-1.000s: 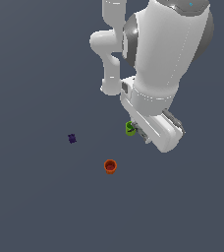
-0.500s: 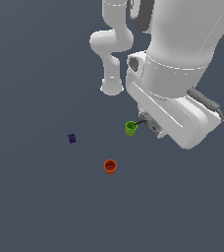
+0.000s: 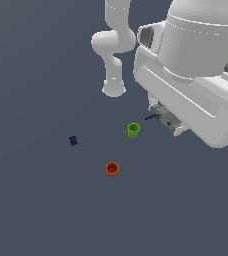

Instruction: Pick up a designated object from a clutter of objects.

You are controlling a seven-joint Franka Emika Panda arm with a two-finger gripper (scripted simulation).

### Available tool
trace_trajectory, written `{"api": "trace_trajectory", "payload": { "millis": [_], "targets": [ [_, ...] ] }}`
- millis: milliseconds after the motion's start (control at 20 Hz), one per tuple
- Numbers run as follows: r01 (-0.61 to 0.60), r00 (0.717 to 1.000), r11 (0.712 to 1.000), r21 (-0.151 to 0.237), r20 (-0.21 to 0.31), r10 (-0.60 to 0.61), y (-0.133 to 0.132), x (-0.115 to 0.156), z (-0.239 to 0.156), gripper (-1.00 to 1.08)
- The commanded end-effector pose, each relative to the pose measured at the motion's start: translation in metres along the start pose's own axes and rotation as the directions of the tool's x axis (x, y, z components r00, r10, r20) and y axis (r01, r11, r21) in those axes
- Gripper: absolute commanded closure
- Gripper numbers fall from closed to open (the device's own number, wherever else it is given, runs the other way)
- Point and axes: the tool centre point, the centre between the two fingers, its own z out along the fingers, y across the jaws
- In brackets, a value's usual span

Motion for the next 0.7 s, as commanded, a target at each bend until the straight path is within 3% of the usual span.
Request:
{"api": "trace_trajectory", "payload": {
  "millis": [0, 650],
  "targets": [
    [0.0, 1.0, 1.0, 0.0, 0.0, 0.0, -0.004, 0.001, -0.008, 1.08],
    [0.0, 1.0, 1.0, 0.0, 0.0, 0.0, -0.012, 0.002, -0.024, 1.08]
  ]
}}
